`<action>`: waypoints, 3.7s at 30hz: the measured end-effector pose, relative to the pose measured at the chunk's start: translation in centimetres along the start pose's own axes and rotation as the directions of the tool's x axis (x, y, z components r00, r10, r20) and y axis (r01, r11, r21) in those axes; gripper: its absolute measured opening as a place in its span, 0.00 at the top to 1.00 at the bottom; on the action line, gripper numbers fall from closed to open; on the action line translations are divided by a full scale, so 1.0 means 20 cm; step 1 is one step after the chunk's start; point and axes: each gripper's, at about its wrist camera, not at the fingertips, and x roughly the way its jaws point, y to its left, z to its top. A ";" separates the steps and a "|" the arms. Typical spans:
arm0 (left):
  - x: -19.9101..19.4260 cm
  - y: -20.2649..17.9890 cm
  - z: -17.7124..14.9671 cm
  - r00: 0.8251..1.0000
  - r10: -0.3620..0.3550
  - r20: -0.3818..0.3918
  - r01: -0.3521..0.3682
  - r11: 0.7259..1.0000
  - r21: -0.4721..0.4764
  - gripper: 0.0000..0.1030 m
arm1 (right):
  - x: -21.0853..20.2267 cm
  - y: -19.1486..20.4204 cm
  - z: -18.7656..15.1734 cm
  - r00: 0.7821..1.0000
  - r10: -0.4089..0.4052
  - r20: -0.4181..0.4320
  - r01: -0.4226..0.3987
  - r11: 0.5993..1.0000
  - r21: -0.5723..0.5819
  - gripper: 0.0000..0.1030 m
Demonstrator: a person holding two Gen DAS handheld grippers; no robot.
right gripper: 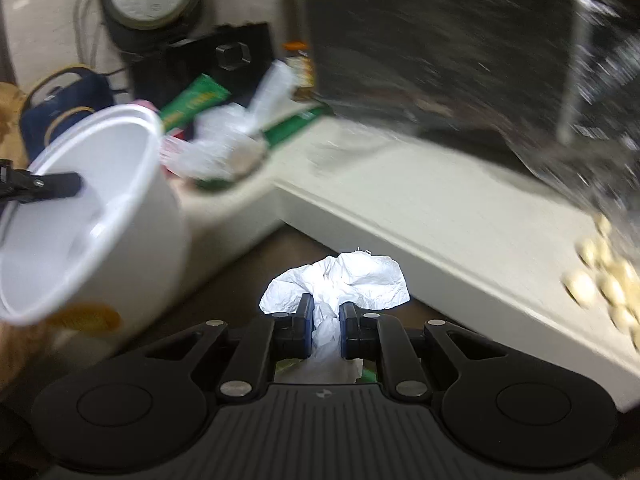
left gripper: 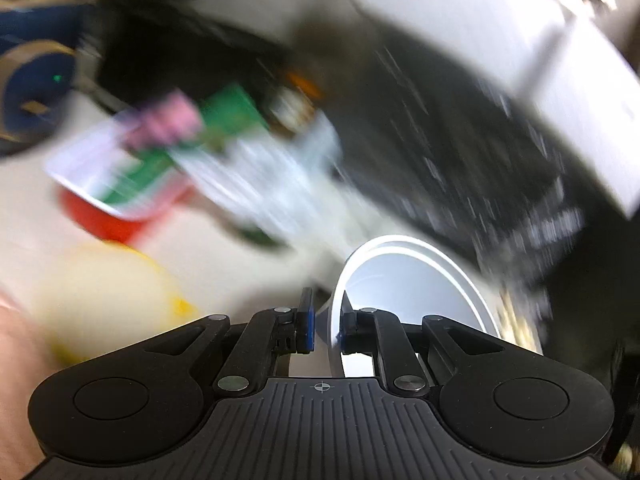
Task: Collect trash
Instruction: 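Carry the tissue down into the green-lined trash bin with the right gripper, then open the right gripper to drop the tissue into the bin, then move both grippers up to the red-and-white tray on the counter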
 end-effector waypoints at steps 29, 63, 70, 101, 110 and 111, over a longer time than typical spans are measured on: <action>1.18 0.50 -1.06 0.835 0.258 -0.486 -0.405 0.886 -0.225 0.83 | 0.50 -0.39 -0.46 0.926 0.005 -0.376 0.000 1.000 0.012 0.88; 0.62 0.35 -0.88 0.901 0.037 -0.432 -0.142 0.967 -0.213 0.79 | 1.36 -0.26 -0.86 0.718 0.131 -0.684 0.105 0.951 0.292 0.50; 0.45 0.13 -0.61 0.935 -0.045 -0.351 -0.006 0.990 -0.144 0.79 | 0.99 -0.24 -0.65 0.811 0.081 -0.580 0.083 0.965 0.251 0.50; -0.09 0.99 0.38 0.940 0.320 0.114 -0.228 0.842 -0.489 0.77 | 0.05 0.82 0.15 0.993 -0.068 0.099 0.089 0.968 -0.233 0.33; 0.06 0.97 0.38 0.913 0.405 0.052 -0.334 0.813 -0.476 0.65 | 0.19 0.68 0.25 0.997 0.009 0.074 0.004 0.985 -0.172 0.33; 0.06 0.98 0.39 0.913 0.406 0.045 -0.333 0.803 -0.494 0.67 | 0.22 0.67 0.26 0.997 0.024 0.067 -0.012 0.987 -0.163 0.33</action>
